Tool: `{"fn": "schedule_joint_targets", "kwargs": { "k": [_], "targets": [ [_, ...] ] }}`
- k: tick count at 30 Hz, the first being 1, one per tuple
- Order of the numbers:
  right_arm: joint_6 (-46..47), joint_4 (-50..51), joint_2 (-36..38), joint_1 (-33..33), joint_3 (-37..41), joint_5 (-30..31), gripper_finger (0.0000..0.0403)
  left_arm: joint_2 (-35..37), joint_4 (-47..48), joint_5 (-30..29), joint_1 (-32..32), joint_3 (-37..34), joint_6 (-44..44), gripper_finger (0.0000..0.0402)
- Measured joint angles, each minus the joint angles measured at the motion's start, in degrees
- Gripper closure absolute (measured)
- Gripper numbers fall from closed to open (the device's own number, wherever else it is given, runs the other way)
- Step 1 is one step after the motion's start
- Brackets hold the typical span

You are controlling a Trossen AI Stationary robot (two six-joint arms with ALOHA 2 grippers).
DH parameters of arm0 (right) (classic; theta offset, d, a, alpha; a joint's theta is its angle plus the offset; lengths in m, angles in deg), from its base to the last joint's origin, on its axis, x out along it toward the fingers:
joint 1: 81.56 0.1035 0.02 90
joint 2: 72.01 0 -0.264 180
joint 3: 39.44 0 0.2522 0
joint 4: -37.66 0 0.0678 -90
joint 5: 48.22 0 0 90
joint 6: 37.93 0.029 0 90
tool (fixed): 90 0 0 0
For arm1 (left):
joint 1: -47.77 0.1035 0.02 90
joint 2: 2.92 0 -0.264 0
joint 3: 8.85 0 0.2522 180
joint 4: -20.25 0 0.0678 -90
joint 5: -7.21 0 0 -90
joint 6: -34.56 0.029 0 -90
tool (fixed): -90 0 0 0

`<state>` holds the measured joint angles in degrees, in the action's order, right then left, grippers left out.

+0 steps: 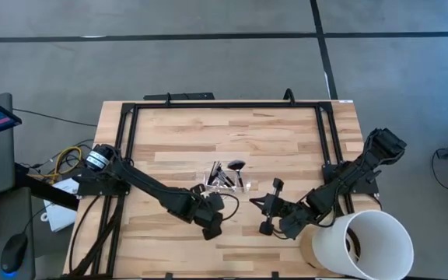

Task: Put items in baskets/containers
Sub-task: Put the liner brush into the left section of the transparent organizer

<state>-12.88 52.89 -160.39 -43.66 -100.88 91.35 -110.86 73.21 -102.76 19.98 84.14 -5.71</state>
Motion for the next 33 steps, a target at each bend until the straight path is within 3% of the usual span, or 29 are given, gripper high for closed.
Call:
{"fn": "schedule_joint_targets", "kwargs": {
  "k": [6,10,14,20,27,33],
  "targets": [
    [0.4,1.8,0.0,0.6,0.0,-0.6,0.0402,-5.0,0.7,0.5,-2.5,6.7,1.8,0.0373],
    [0.4,1.4,0.0,1.3,0.0,-1.1,0.0402,-7.6,11.3,-0.6,-1.0,10.7,2.1,0.0373],
    [0.9,1.6,0.0,2.6,0.0,-1.4,0.0402,-6.9,17.2,2.4,3.1,10.5,3.4,0.0361],
    [0.6,1.6,0.0,3.3,0.0,-1.4,0.0402,-6.7,14.7,10.1,7.1,8.8,8.1,0.0300],
    [0.4,1.5,0.0,3.2,0.0,-1.4,0.0402,-6.7,11.7,16.5,10.4,6.5,6.8,0.0244],
    [0.4,1.5,0.0,3.2,0.0,-1.4,0.0402,-6.7,10.2,15.5,11.6,3.5,6.6,0.0241]
  ]
}}
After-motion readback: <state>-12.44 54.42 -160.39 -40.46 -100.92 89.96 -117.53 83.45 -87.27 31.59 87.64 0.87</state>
